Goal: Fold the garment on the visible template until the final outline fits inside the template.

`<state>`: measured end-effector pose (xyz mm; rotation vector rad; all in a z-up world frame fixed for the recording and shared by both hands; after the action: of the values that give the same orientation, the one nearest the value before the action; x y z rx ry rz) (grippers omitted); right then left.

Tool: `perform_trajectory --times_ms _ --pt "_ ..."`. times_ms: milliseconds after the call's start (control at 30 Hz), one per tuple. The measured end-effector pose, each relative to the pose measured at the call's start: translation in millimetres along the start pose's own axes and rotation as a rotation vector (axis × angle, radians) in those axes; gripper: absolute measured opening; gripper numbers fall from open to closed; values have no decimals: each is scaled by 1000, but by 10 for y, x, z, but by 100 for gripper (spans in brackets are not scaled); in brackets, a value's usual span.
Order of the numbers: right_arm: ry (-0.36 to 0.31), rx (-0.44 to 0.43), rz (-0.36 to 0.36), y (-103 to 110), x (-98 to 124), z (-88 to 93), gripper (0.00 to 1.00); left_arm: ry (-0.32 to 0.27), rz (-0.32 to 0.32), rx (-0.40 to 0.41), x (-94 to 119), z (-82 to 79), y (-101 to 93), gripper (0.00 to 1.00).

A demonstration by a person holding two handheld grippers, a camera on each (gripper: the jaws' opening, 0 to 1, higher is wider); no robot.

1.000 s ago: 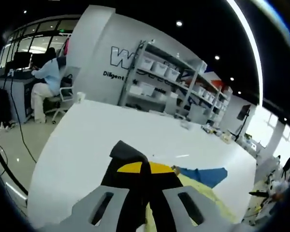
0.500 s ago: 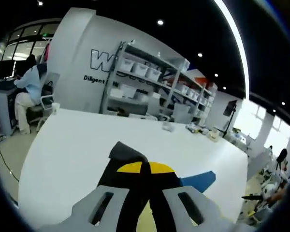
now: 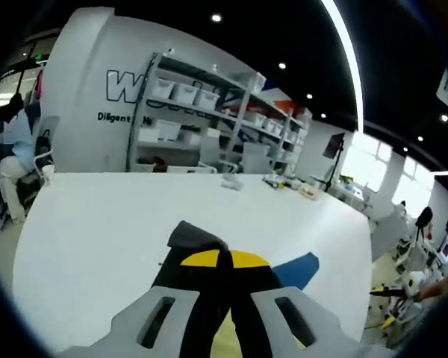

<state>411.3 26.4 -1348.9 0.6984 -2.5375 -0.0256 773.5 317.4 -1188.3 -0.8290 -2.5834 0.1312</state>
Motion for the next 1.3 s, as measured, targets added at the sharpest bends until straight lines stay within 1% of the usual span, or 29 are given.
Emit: perform_trajectory --times_ms 67,133,233,333,500,600,633,733,867,1000,1100,1167,1200,1233,1300 --pt "3 -2 3 -6 19 20 94 22 6 -2 -67 76 -56 0" --pt "4 -7 5 -13 37 41 94 32 10 -10 -119 149 -118 0" --pt "22 5 3 -6 48 73 94 60 11 -13 -211 240 -144 0" --pt "27 7 -2 -1 47 89 94 79 9 -39 -269 337 -216 0" --pt "37 25 -17 52 16 86 94 111 0 -20 -388 487 -270 0" --pt "29 19 -23 69 -1 69 94 133 2 19 -483 595 -331 0" --pt "21 21 -19 62 -4 50 94 143 3 18 -546 653 -355 0" --pt "0 17 -18 59 0 -36 94 166 14 7 -627 766 -434 1" --pt "-14 23 -15 12 6 -109 94 208 26 -10 -684 939 -518 1" --pt "-23 13 4 -72 32 -119 94 237 30 -5 -742 1116 -609 1" --pt "-22 2 6 -90 46 -102 94 245 38 -5 -787 1181 -680 1" --pt "-20 -3 7 -98 53 -98 94 277 69 6 -806 1267 -758 1" --pt "-23 -4 6 -100 54 -103 94 287 83 -4 -812 1305 -787 1" --pt "-25 -6 5 -103 54 -111 94 291 101 -34 -816 1339 -817 1" --pt "-26 -1 2 -105 45 -128 94 265 131 -123 -819 1352 -848 3"
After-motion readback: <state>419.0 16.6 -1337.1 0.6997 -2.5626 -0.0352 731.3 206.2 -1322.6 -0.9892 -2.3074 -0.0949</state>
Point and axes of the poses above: the point that each gripper's makers call its tool centre point, and the gripper's own axes: x roughly backward along the fingers, y roughly to its left, z roughly out of its underside, the point moved 2 cm from there along x, roughly backward along the fingers, and after that the axes turned 10 degrees about -z, right-handed, at the moved point
